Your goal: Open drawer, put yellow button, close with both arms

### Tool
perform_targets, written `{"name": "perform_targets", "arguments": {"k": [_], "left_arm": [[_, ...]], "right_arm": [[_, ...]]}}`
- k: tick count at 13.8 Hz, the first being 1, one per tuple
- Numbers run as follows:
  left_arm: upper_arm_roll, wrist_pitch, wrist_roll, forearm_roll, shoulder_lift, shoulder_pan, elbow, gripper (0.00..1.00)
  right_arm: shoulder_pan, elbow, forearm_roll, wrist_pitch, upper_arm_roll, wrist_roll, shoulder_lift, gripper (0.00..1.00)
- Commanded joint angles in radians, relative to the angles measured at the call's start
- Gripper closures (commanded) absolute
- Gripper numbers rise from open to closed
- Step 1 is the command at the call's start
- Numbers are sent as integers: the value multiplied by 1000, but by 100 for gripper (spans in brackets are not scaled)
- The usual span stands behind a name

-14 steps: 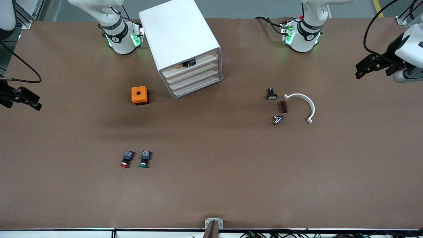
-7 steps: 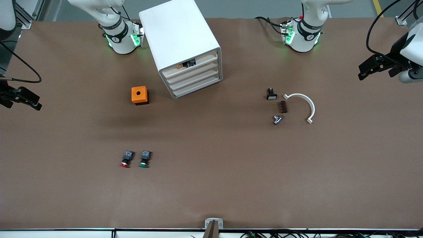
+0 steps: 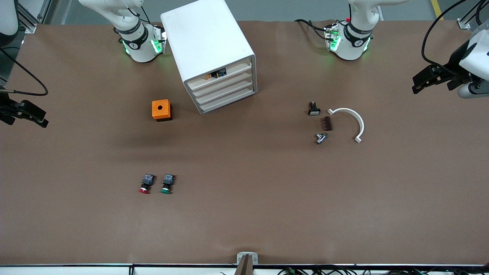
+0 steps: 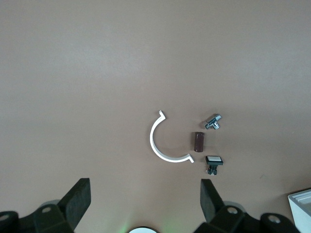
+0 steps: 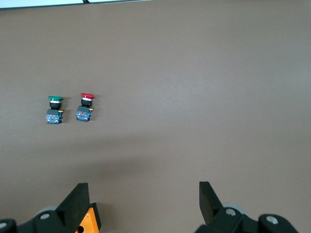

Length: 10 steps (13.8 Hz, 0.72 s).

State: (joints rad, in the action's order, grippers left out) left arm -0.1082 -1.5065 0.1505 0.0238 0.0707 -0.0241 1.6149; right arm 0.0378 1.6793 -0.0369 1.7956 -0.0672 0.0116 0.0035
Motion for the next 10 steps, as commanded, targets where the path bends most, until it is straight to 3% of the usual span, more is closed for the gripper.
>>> {"name": "perform_targets", "arguments": {"k": [1,10], "left_arm": [[-5,22,-35,4,-9,-4,-24,1],[-7,35,-54,2,-8,-3,-23,1]], "right_arm": [[-4,3,3,-4,-3,13,-19,0],[19,2,12,-44,23,24,-36,0]]}}
